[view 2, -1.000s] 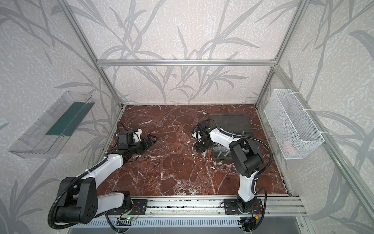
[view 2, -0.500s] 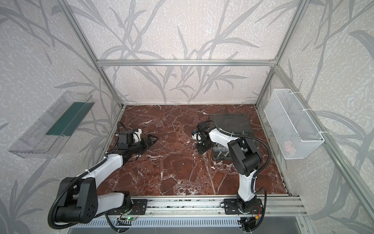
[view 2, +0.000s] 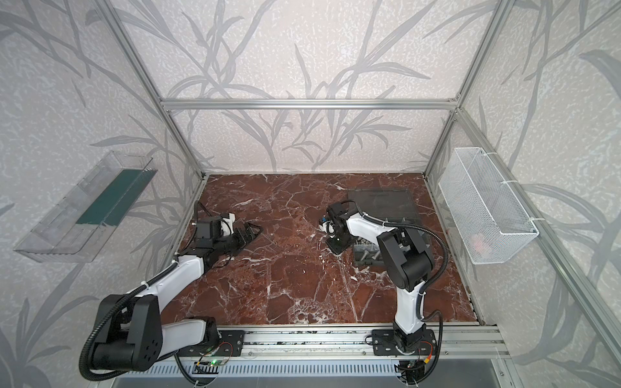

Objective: Sort the screws and nuts into containers
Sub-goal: Pick up the screw from the center of the table.

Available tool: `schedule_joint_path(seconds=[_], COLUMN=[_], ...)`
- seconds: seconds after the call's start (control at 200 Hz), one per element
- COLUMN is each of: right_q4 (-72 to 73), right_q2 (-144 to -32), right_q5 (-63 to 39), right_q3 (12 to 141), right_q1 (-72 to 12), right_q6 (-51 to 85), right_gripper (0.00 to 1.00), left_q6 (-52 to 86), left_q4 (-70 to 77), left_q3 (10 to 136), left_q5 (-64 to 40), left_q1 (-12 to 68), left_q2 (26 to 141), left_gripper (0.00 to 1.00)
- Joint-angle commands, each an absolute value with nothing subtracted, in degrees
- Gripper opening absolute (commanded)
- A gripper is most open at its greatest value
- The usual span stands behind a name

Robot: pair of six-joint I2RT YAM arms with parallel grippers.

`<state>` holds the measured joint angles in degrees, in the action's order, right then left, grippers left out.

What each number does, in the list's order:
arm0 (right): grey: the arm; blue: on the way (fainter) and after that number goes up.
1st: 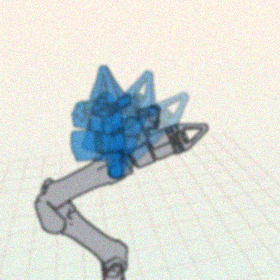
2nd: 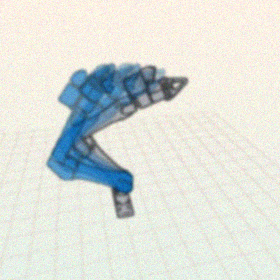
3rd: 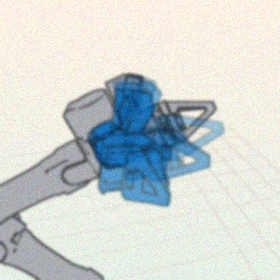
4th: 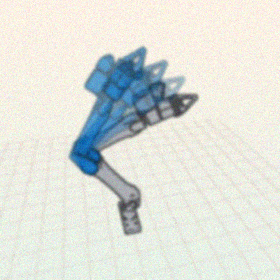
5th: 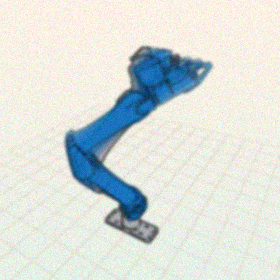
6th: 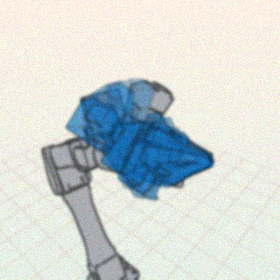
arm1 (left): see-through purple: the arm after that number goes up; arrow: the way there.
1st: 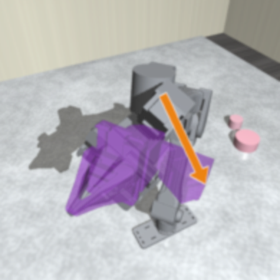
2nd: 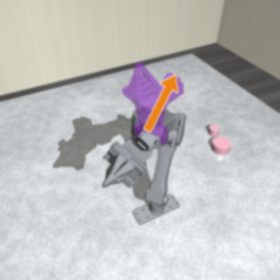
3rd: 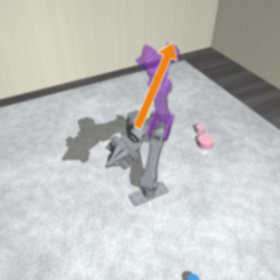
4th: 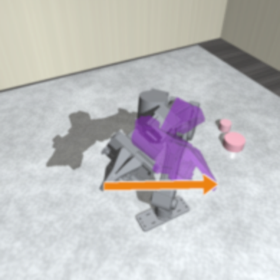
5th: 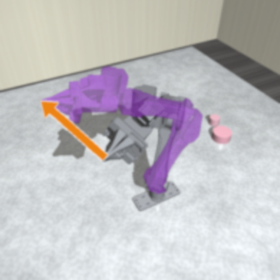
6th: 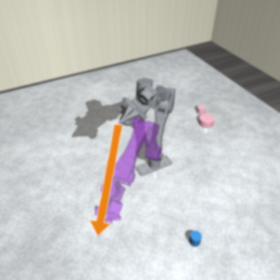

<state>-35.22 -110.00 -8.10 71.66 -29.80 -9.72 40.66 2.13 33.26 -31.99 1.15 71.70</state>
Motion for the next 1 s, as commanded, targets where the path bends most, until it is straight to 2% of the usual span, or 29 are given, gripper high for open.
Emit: schedule_joint_path(seconds=[0.0, 0.115, 0.465, 0.68, 0.85, 0.995], right_q4=[-37.1, -37.0, -38.7, -42.3, -44.8, -43.7], right_q2=[-110.5, -108.9, -97.3, -89.8, -85.4, -82.0], right_q5=[-7.6, -9.3, -14.2, -9.5, -2.0, -0.8], right_q3=[72.4, 72.2, 69.9, 65.9, 61.4, 56.8], right_q1=[-30.1, -30.1, -25.9, -19.9, -12.0, -5.0], right_q6=[-9.2, -8.6, -2.0, 5.0, 13.0, 15.9], right_gripper=[0.09, 0.00, 0.00, 0.00, 0.00, 0.00], left_q6=[40.3, 40.3, 40.2, 40.2, 40.2, 40.2], left_q4=[2.1, 2.1, 2.1, 2.5, 2.9, 3.2], left_q3=[32.7, 32.7, 32.9, 32.9, 32.7, 32.6], left_q5=[-31.6, -31.7, -31.8, -31.8, -32.0, -32.1], left_q1=[0.9, 0.9, 0.8, 0.8, 0.8, 0.8], left_q2=[70.4, 70.4, 70.4, 70.6, 70.9, 71.1], left_gripper=[0.99, 0.99, 0.99, 0.99, 0.99, 0.99])
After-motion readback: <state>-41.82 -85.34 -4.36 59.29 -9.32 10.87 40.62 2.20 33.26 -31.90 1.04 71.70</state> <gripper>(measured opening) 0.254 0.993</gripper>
